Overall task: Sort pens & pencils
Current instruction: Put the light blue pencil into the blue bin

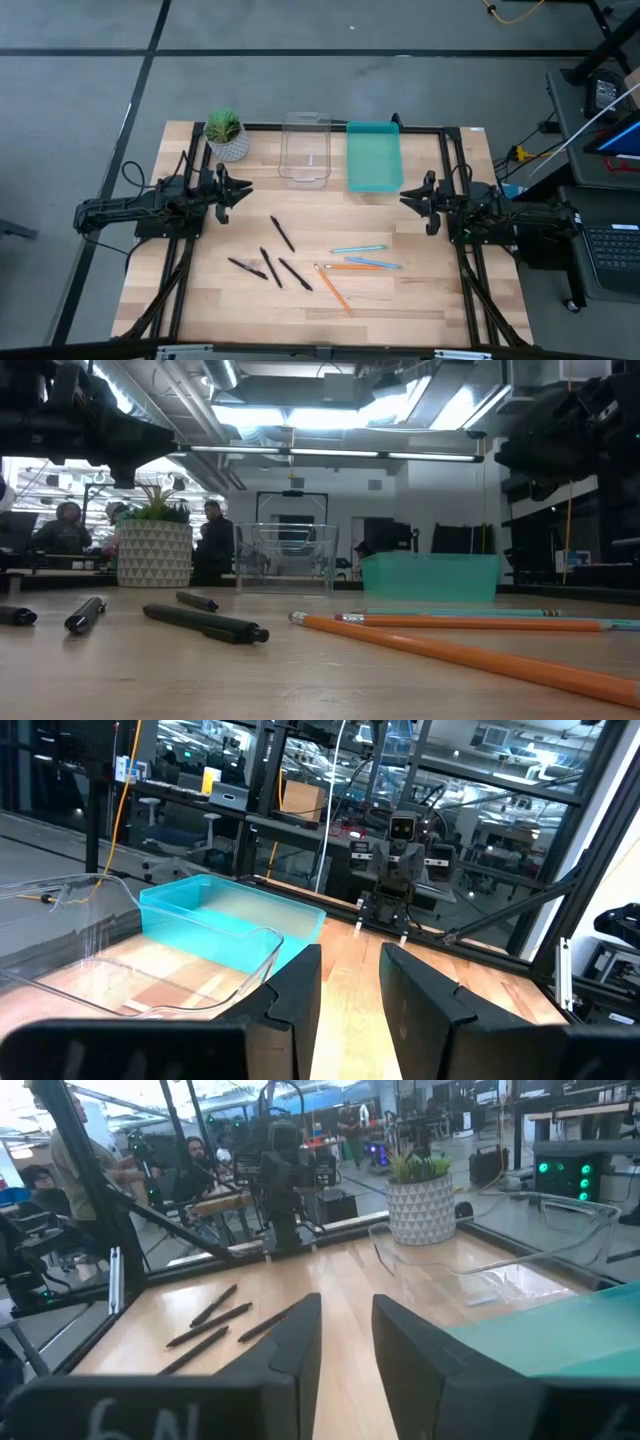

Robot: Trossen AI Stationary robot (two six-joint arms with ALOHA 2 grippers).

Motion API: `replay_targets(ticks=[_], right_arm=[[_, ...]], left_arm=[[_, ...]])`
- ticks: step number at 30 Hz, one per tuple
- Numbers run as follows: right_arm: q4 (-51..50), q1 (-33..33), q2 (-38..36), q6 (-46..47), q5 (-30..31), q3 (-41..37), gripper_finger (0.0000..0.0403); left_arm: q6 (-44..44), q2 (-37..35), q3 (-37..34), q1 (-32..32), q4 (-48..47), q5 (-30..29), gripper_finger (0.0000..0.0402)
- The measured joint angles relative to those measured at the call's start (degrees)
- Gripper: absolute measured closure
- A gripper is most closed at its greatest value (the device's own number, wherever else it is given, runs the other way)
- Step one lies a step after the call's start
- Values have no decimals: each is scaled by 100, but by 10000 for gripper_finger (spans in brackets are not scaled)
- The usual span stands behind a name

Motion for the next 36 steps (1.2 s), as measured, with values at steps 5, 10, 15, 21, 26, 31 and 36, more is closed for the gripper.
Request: replay_targets(ticks=[5, 10, 15, 21, 26, 31, 36], right_arm=[[240, 1, 0, -44, 44, 0, 309], [314, 1, 2, -316, 48, 1, 291], [246, -1, 0, -482, 52, 0, 238], [238, -1, 2, -638, 60, 1, 191], [456, 1, 2, -1184, 508, 0, 180], [802, -3, 1, -1529, 1418, 1, 179], [1167, -1, 1, -1363, 1409, 15, 179]], left_arm=[[-2, 0, 0, 0, 2, -1, 303], [0, -1, 1, 0, 1, -2, 303], [0, 0, 2, 0, 4, -2, 303], [-3, 0, 0, -1, 33, 0, 303], [-531, 11, 2, -1, -8, 3, 303], [-483, 113, 2, -2, -17, -6, 303], [-439, 136, 2, 0, 286, -380, 302]])
